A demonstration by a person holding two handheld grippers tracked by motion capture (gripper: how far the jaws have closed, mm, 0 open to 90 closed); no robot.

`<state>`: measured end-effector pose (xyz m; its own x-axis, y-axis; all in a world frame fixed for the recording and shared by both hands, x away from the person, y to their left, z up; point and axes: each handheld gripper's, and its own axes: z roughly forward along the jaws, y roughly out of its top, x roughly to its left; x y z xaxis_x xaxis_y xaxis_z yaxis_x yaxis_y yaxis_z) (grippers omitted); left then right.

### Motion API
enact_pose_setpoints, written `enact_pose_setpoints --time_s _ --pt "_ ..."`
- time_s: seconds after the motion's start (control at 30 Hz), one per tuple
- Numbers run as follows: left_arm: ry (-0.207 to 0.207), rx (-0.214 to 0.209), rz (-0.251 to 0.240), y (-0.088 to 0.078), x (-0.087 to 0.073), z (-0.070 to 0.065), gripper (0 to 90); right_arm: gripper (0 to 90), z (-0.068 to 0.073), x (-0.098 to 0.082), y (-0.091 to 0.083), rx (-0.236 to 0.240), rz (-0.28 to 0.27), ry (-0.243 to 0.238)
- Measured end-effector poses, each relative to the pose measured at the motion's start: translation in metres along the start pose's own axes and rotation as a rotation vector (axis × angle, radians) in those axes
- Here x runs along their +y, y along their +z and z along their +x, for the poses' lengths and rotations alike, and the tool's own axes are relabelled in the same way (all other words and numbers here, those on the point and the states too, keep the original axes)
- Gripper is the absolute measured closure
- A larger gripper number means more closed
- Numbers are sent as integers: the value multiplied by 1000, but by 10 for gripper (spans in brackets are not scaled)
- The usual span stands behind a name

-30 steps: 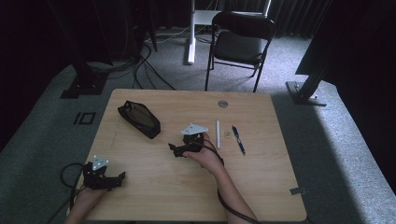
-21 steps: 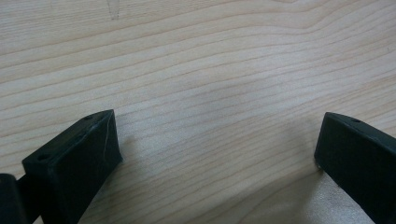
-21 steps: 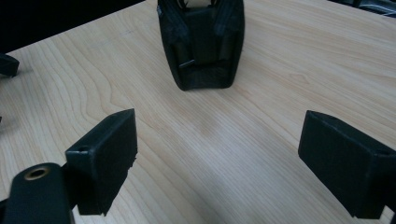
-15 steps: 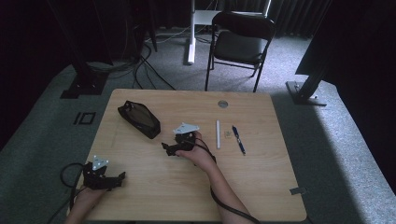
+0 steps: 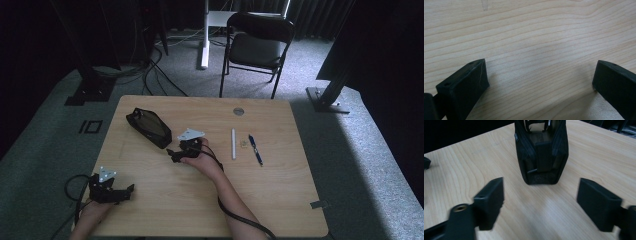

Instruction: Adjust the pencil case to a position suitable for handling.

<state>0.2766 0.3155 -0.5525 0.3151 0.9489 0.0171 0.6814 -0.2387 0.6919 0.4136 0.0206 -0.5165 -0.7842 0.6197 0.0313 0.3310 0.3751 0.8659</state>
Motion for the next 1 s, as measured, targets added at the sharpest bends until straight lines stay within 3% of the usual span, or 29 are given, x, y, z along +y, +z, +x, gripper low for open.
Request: enact_pose_setpoints --time_s 0.17,0.33,0.47,0.63,0.87,1.0 --pt "0 0 0 0 0 0 3 273 0 4 7 -21 -15 -12" --pt "-1 0 0 0 0 0 3 386 1 11 13 -28 -29 -31" --pt "1 0 1 0 0 0 3 414 1 15 18 -38 -28 -44" --pt "-1 0 -1 0 0 0 3 528 1 17 25 -46 -39 -44" --pt "-1 0 -1 0 0 0 3 561 -1 16 34 -60 -30 -31" --pt "-3 0 -2 0 0 0 3 637 0 18 37 -68 -27 -41"
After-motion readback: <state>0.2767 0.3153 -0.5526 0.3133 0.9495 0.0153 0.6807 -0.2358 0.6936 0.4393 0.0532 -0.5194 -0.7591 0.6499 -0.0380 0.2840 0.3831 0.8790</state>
